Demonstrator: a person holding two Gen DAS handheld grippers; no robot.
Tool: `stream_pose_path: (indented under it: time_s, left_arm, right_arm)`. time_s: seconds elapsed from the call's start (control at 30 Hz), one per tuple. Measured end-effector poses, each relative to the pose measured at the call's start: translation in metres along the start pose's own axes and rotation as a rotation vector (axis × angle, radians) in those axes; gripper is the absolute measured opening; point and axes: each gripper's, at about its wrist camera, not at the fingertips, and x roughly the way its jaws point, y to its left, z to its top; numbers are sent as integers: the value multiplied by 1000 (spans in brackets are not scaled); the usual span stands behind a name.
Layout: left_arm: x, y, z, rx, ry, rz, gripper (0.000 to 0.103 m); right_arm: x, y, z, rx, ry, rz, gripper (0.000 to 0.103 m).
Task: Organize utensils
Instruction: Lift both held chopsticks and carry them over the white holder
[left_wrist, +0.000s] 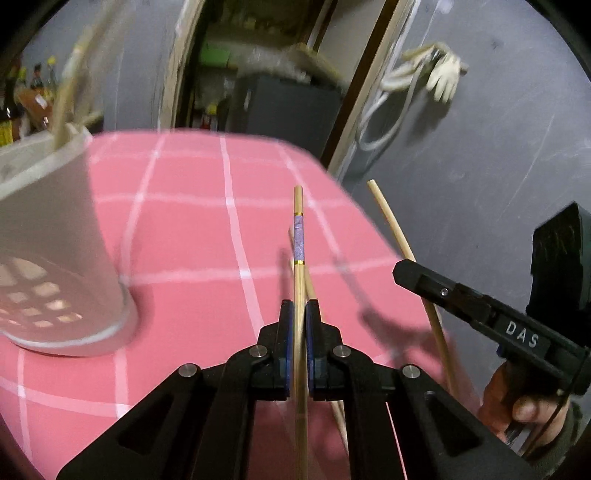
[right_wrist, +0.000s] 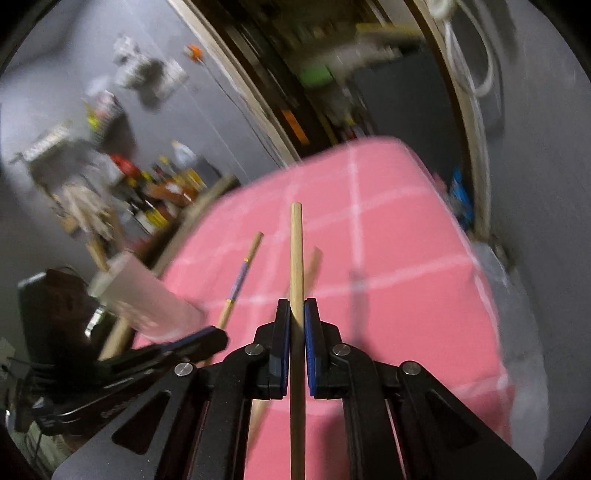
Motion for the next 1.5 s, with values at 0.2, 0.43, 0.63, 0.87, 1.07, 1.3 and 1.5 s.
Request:
stream_pose_path:
  time_s: [0.2,0.43,0.63,0.87,1.07,1.3,1.5]
  left_arm:
    - [-49,-7,7,15,-229,-1,4]
    - [-98,2,19,12,-427,39,4]
    - [-133,32,38,-18,-538,84,4]
    - [-166,86,60,-76,-635,154,4]
    - [-181,140,75,-153,-722,219,4]
    - [-193,179,78,-229,-811,276,4]
    - [-184,193,74,-256,-853,333,4]
  right_arm:
    - [-22,39,-2,-101,-229,75,5]
    - [-24,80,9,-170,-363,155,5]
    - [-6,115,33,-171,-428,264,5]
    - [23,160,64,-195,-484,365,5]
    - [44,190,81,-252,-574,390,5]
    - [58,192,80,-242,-665,337,5]
    - [63,181,76,-188,-726,291,5]
